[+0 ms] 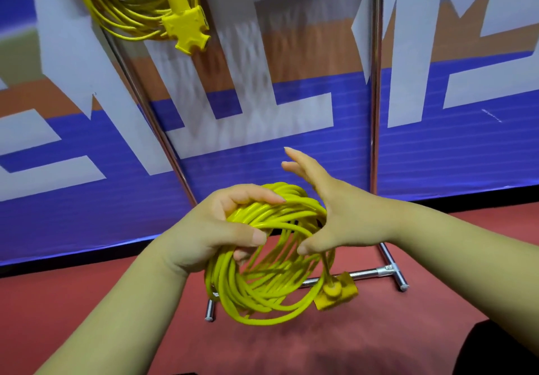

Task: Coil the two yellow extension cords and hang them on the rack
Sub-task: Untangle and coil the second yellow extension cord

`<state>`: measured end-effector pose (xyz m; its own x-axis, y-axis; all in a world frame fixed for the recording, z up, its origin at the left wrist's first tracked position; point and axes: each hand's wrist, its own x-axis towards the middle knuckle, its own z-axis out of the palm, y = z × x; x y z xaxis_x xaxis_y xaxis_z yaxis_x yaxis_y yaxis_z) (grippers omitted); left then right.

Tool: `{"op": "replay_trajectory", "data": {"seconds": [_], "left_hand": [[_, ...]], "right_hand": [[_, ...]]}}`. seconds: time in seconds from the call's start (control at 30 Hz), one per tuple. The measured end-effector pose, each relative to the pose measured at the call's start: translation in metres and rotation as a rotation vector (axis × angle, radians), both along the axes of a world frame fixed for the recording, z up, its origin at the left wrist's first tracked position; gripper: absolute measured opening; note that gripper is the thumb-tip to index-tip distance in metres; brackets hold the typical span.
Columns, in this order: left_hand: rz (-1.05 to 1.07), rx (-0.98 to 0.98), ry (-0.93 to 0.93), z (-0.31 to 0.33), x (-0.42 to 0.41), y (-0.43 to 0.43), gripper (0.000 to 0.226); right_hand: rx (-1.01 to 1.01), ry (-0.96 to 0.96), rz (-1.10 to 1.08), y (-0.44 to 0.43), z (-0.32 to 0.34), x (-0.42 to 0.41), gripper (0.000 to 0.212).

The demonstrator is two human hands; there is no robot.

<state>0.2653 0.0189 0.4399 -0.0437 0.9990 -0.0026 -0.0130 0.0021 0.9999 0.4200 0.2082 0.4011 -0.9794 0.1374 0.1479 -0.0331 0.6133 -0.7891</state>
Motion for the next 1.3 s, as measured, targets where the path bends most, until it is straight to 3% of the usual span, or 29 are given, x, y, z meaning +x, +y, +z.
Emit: {"op": "replay_trajectory", "data": {"seconds": [0.1, 0.47, 0.77, 0.97, 1.1, 1.3], "left_hand": [[-0.03, 0.015, -0.053, 0.005, 0.0, -0.003, 0.043], [-0.014, 0.056, -0.089, 0.016, -0.012, -0.011, 0.06], [0.267, 0.081, 0.087, 0.007, -0.017, 0.001, 0.086], [0.499, 0.094, 0.351, -0.013, -0.017, 0.008, 0.094], [0.501, 0.059, 0.336, -0.023, -0.018, 0.018, 0.104], [0.496, 0.037, 0.307, -0.027, -0.018, 0.034, 0.097]], "right_hand": [[-0.076, 0.006, 0.073, -0.006, 0.009, -0.004, 0.131], [-0.307, 0.114, 0.065, -0.018, 0.019, -0.009, 0.074], [-0.325, 0.187, -0.056, -0.012, 0.028, 0.004, 0.062], [-0.354, 0.263, -0.196, 0.007, 0.035, 0.005, 0.059], [-0.4, 0.303, -0.243, 0.017, 0.037, 0.007, 0.06], [-0.393, 0.308, -0.27, 0.025, 0.038, 0.01, 0.063]]}}
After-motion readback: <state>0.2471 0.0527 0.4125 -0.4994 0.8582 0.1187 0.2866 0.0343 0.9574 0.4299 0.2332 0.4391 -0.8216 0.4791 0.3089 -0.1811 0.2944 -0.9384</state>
